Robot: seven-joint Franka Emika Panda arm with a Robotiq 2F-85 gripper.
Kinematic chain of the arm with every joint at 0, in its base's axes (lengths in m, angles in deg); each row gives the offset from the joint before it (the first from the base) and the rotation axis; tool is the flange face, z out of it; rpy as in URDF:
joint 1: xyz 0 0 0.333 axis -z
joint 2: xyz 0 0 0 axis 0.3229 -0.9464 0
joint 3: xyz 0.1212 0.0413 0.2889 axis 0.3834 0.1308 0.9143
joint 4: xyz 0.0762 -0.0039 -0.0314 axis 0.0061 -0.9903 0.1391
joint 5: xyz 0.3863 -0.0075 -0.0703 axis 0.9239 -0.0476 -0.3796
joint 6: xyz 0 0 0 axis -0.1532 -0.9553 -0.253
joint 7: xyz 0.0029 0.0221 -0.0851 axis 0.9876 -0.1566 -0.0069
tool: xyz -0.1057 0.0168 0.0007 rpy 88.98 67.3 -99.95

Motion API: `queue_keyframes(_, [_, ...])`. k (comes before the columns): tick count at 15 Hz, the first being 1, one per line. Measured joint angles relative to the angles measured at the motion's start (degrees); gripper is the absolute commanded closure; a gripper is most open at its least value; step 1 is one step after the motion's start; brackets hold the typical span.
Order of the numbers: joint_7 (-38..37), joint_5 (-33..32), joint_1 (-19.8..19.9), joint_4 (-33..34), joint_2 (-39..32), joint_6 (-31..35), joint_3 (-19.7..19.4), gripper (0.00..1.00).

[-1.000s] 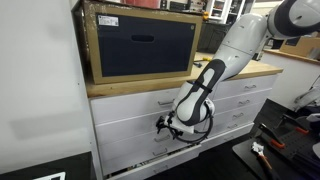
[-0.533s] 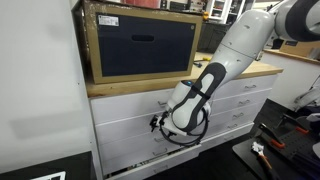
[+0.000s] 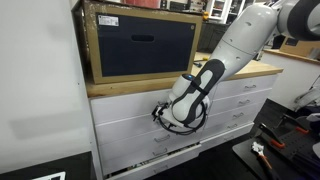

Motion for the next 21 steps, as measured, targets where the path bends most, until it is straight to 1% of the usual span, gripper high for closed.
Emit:
queue_keyframes(8, [-2.88,0.03,-1.07,-2.0,0.03,-0.04,-0.43,0.0])
queue_keyframes(16, [-8.49,0.49,-1.15,-4.43,0.14,-0.01,-2.35,0.0])
queue_keyframes(21, [-12.27,0.84,-1.43,-6.41,1.38,0.14,-3.14,0.0])
